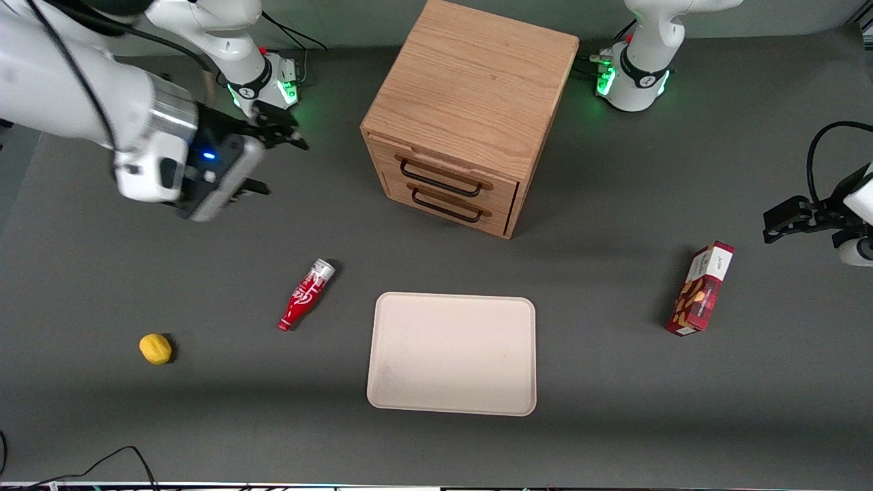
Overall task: Open upper drawer
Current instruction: 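Move the right gripper from rest toward the cabinet's upper drawer handle, then hook the right gripper onto the upper drawer's black handle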
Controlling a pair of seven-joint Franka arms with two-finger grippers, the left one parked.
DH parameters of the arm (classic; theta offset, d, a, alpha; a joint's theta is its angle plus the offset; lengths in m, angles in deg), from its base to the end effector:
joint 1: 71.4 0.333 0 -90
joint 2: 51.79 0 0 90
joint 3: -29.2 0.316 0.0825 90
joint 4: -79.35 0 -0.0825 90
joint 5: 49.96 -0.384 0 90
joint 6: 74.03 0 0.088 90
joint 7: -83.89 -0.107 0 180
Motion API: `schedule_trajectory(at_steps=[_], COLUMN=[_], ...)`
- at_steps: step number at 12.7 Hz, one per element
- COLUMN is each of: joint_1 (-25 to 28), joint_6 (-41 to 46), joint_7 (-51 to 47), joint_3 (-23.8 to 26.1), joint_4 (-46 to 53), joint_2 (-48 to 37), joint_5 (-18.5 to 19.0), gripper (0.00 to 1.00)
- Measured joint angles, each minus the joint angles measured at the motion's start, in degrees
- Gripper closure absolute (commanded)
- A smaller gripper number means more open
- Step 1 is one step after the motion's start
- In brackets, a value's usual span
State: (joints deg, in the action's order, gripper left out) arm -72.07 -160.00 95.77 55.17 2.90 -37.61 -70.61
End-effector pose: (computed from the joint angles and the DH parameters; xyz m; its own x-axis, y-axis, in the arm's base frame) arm 0.5548 0.2655 0.6085 0.7985 0.6004 0.0442 0.5521 -0.7009 -0.4515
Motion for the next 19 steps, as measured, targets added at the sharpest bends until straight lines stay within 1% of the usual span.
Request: schedule_trajectory(at_steps=[2,4,6,7,11,12,13,16,19], joint_1=[0.4,0.4,0.3,0.3,1.7,2.1,2.5,3.3,3.5], joint_6=[-1.3,-2.1,-3.9,-5.3,-12.1,-12.9,-13.5,-14.3,-14.3], joint_7=[3.8,8.7,10.1,10.2,10.2,10.2,10.2,10.1,9.8], joint_3=[2.6,3.4,5.4,7.1,13.5,14.9,15.9,17.0,18.3], joint_4=[0.8,1.3,2.0,2.3,2.3,2.3,2.3,2.3,2.2], joint_2=[3.5,5.6,8.1,9.5,16.2,18.5,20.6,24.4,25.3], joint_5=[0.0,0.0,0.5,1.7,10.8,12.5,13.5,13.9,13.9], gripper=[0.0,0.0,0.0,0.0,0.0,0.0,0.0,0.0,0.0])
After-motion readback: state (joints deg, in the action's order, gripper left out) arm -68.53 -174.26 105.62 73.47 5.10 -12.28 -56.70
